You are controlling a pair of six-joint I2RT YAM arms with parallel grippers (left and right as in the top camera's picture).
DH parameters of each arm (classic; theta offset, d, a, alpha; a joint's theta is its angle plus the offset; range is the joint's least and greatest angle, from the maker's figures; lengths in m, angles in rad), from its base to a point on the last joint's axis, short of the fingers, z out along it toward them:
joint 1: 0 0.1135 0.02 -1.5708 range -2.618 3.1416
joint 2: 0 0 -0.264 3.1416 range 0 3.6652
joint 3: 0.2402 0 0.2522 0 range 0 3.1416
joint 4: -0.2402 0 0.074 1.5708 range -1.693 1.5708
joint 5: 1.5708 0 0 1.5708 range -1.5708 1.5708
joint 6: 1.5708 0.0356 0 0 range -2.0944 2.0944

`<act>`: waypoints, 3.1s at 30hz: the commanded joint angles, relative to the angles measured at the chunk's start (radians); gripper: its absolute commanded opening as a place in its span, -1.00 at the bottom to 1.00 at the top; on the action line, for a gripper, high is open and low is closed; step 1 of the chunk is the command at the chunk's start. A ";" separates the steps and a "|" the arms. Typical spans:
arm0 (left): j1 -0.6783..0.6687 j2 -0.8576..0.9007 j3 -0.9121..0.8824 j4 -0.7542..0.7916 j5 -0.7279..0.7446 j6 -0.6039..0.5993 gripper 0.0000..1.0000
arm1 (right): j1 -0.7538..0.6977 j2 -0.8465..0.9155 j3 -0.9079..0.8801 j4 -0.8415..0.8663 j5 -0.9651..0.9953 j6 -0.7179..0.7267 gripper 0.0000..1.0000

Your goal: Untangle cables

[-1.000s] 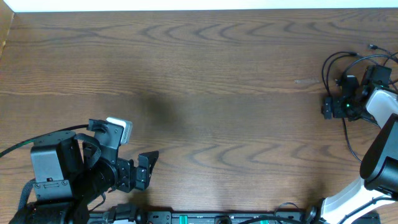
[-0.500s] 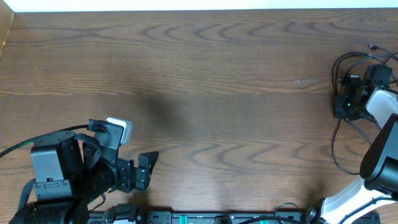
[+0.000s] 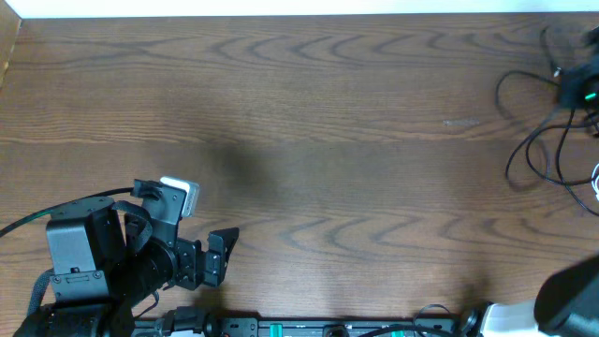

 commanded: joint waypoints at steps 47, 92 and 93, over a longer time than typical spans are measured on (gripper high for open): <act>-0.061 -0.171 0.040 -0.017 -0.153 0.005 0.96 | 0.033 -0.355 0.056 -0.291 -0.312 -0.158 0.99; -0.189 -0.298 0.040 -0.018 -0.205 -0.052 0.96 | 0.278 -1.558 -0.011 -0.988 0.107 0.074 0.99; -0.189 -0.298 0.040 -0.018 -0.205 -0.052 0.96 | 0.282 -1.559 -0.035 -0.950 0.064 0.074 0.98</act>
